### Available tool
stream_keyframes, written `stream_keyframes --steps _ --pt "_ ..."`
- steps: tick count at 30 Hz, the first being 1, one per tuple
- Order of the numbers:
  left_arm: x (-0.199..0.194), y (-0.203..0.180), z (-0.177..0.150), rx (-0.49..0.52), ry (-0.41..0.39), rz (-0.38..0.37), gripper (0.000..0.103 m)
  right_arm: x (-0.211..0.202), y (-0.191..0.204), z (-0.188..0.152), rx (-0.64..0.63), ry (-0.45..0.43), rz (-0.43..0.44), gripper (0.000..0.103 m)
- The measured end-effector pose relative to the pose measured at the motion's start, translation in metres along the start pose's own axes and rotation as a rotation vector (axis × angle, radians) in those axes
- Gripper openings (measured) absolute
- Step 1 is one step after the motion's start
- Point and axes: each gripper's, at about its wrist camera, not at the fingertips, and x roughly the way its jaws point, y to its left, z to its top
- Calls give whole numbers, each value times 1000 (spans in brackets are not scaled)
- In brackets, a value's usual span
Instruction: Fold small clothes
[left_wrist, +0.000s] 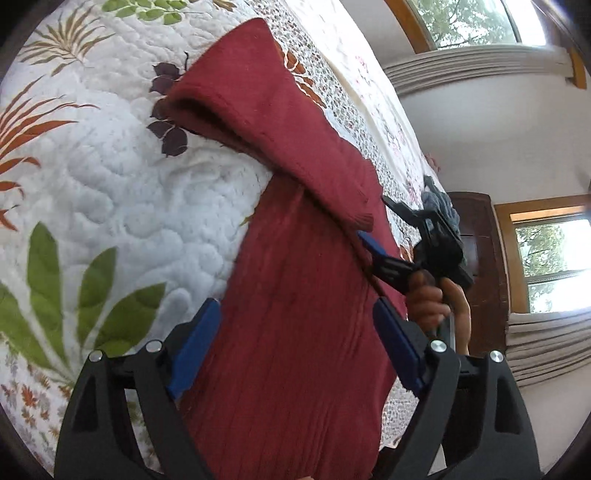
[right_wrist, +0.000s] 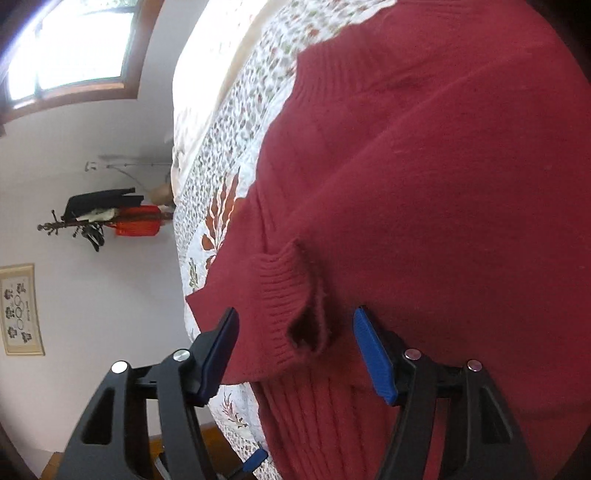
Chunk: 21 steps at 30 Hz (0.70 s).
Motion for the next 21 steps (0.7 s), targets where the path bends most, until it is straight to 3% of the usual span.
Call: stream_keyframes --steps 2,6,8,13,21 --pt "-3 0 -1 9 -1 -1 83 5 7 0 -10 9 5 59" --pt "-14 4 -2 -4 -15 -2 83 14 21 0 -56 25 -49 19" --pt "-20 4 -3 -7 -22 -3 83 7 30 -2 -96 5 -86 8" --pt "-30 -3 -5 1 -34 10 83 -36 50 2 -176 -78 -107 6" --pt "-39 -20 1 21 -44 -23 83 -151 51 11 -223 -234 -156 6"
